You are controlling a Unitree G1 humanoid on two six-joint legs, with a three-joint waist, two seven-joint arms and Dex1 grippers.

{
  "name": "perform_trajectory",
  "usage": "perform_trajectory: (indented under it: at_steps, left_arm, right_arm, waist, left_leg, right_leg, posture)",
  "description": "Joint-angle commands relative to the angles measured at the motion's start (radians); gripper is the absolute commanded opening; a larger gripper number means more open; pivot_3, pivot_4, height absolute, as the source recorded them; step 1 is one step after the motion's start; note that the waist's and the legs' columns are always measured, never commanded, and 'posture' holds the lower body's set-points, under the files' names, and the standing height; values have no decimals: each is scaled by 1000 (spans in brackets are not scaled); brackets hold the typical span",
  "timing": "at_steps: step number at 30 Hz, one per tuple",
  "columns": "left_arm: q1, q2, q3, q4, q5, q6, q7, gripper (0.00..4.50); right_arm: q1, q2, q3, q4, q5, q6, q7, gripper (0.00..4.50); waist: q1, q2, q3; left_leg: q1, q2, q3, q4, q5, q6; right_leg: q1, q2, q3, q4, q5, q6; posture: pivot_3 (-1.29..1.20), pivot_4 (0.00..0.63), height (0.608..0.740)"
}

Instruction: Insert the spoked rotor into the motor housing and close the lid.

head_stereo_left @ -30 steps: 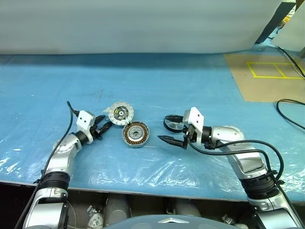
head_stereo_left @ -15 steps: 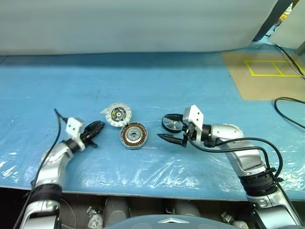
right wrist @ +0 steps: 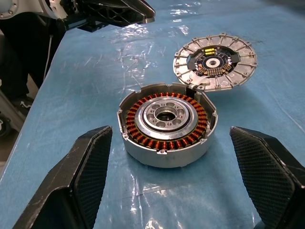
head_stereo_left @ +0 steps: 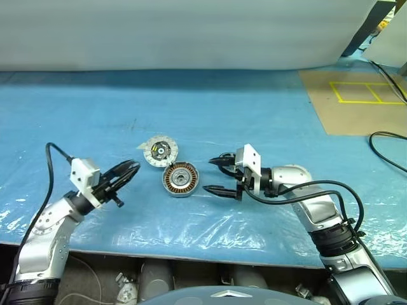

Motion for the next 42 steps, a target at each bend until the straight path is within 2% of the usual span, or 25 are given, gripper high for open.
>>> perform_trajectory:
  at_steps: [1, 7, 19, 31, 42]
  left_arm:
    - [-38, -17, -63, 18, 56, -10, 8, 645]
    - [-128, -48, -162, 81, 102, -9, -22, 645]
    - [-200, -51, -251, 143, 156, -11, -64, 645]
    - [-235, -62, -282, 124, 177, 11, -64, 645]
    - [-233, -26, -277, 94, 172, 50, -71, 645]
  right_arm:
    - [-12, 3, 3, -23, 13, -7, 5, 4125]
    - [7, -4, -1, -41, 12, 13, -16, 4125]
    - [51, -18, -5, -86, 15, 34, -55, 4125]
    - [56, -13, -2, -83, 11, 34, -74, 4125]
    - [56, -9, 1, -79, 10, 30, -88, 4125]
  waist:
    - [-1, 0, 0]
    - [0, 0, 0]
    - [0, 0, 0]
    - [0, 0, 0]
    - [0, 0, 0]
  left_leg:
    - [0, 0, 0, 0, 0, 0]
    - [-1, -1, 0, 1, 0, 0]
    - [-1, -1, 0, 2, 0, 0]
    - [-1, -1, 0, 3, 0, 0]
    - [-1, -1, 0, 3, 0, 0]
  right_leg:
    - [0, 0, 0, 0, 0, 0]
    - [0, 0, 1, 0, 2, 4]
    - [0, 0, 1, 2, 2, 4]
    - [0, 0, 1, 3, 2, 4]
    - [0, 0, 1, 3, 2, 4]
  posture:
    - [0, 150, 740]
    - [0, 150, 740]
    - [0, 150, 740]
    - [0, 150, 740]
    - [0, 150, 740]
